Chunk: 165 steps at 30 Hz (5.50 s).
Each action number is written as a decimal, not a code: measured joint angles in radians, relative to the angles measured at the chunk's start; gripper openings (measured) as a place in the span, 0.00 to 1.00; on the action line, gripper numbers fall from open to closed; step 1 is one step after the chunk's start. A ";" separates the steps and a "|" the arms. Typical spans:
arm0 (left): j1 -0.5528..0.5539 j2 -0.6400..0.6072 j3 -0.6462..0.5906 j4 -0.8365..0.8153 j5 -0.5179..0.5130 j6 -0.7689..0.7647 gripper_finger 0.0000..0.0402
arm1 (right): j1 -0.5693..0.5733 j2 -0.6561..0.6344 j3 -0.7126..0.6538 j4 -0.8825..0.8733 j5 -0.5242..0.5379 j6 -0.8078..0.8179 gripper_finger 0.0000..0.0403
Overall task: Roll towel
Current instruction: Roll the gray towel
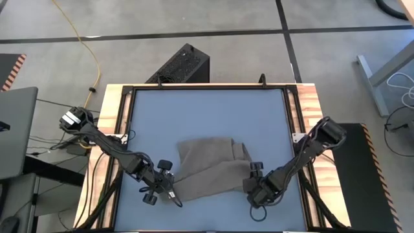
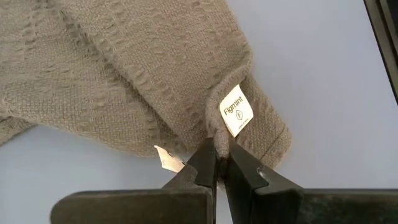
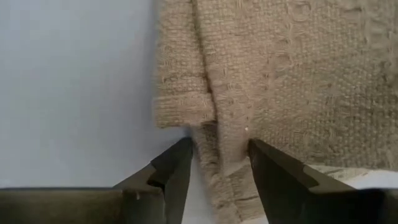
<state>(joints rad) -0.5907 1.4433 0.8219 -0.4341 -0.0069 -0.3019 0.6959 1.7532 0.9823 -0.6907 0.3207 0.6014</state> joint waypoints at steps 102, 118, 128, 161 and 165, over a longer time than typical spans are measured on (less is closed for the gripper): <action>-0.205 -0.638 0.218 0.321 -0.457 0.425 0.00 | 0.002 -0.048 1.323 -0.666 0.417 -0.527 0.02; -0.204 -0.657 0.402 0.246 -1.194 0.739 0.00 | -0.379 -0.278 1.293 -0.227 0.525 -1.124 0.02; -0.120 -0.665 0.401 -0.334 -1.408 0.318 0.00 | -0.963 -0.165 1.112 -0.080 0.138 -1.089 0.03; 0.616 -0.653 -0.025 -0.448 -0.906 0.131 0.00 | -1.154 0.262 1.272 -0.451 -0.245 -0.727 0.46; 0.700 -0.651 -0.025 -0.398 -0.824 0.207 0.00 | -1.040 0.249 1.270 -0.628 -0.593 -0.590 0.52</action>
<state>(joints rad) 0.1094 0.7925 0.7967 -0.8324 -0.8314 -0.0954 -0.3445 2.0021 2.2523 -1.3185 -0.2723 0.0112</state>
